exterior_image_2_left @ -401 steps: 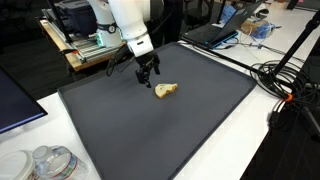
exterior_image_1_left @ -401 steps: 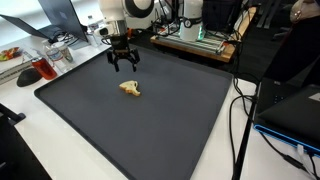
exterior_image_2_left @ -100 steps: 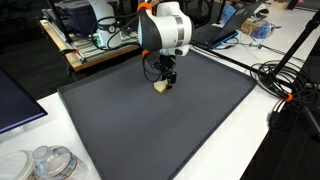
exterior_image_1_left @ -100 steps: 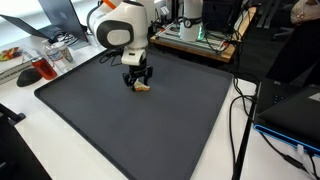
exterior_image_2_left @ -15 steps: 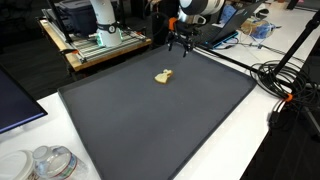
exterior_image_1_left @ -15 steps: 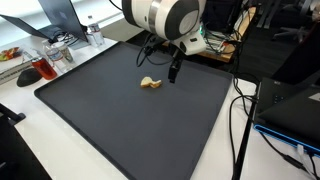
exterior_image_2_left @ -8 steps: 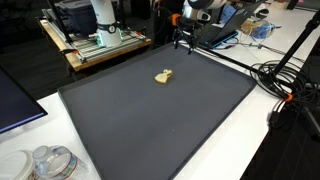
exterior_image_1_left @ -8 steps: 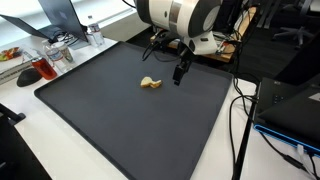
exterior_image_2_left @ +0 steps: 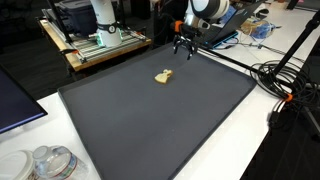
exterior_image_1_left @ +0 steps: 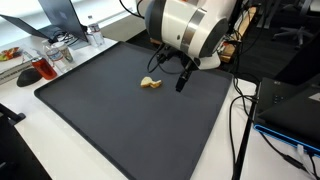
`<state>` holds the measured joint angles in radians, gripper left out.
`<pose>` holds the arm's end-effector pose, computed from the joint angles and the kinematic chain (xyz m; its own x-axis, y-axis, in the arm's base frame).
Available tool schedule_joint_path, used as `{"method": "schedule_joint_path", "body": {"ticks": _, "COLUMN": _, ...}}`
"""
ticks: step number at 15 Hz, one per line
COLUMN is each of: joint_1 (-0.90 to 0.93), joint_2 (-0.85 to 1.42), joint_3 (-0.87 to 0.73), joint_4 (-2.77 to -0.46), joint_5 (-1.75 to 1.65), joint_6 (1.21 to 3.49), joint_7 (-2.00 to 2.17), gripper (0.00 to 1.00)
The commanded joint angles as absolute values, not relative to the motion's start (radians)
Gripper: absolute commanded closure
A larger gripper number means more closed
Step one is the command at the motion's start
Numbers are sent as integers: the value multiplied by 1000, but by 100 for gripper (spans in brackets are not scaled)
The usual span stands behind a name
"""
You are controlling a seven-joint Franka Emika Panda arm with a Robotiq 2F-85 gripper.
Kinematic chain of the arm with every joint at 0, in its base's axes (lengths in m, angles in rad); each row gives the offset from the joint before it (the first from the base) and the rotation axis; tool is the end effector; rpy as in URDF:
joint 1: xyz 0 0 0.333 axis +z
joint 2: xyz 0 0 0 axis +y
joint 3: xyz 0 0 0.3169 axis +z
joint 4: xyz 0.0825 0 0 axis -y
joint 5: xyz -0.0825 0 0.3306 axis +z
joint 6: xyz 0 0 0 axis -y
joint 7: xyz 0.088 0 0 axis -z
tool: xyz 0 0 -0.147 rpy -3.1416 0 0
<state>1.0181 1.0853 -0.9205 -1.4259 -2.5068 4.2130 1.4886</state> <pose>0.4501 0.2240 0.1857 -0.1379 0.9593 -0.2464 0.9903 0.1376 -0.0185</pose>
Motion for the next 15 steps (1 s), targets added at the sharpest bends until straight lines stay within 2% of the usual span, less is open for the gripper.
{"method": "schedule_joint_path", "body": {"ticks": 1, "joint_1": 1073, "joint_2": 1216, "joint_3": -994, "joint_4": -1380, "joint_5": -2507, "joint_6": 4258, "joint_7": 1574, "gripper": 0}}
{"method": "schedule_joint_path", "body": {"ticks": 11, "joint_1": 1173, "joint_2": 1390, "joint_3": -1133, "joint_4": -1316, "joint_5": -2507, "joint_6": 4253, "joint_7": 1672, "gripper": 0}}
{"method": "schedule_joint_path", "body": {"ticks": 15, "joint_1": 1173, "joint_2": 1408, "joint_3": -1141, "joint_4": -1299, "joint_5": -2507, "joint_6": 4253, "joint_7": 1662, "gripper": 0}}
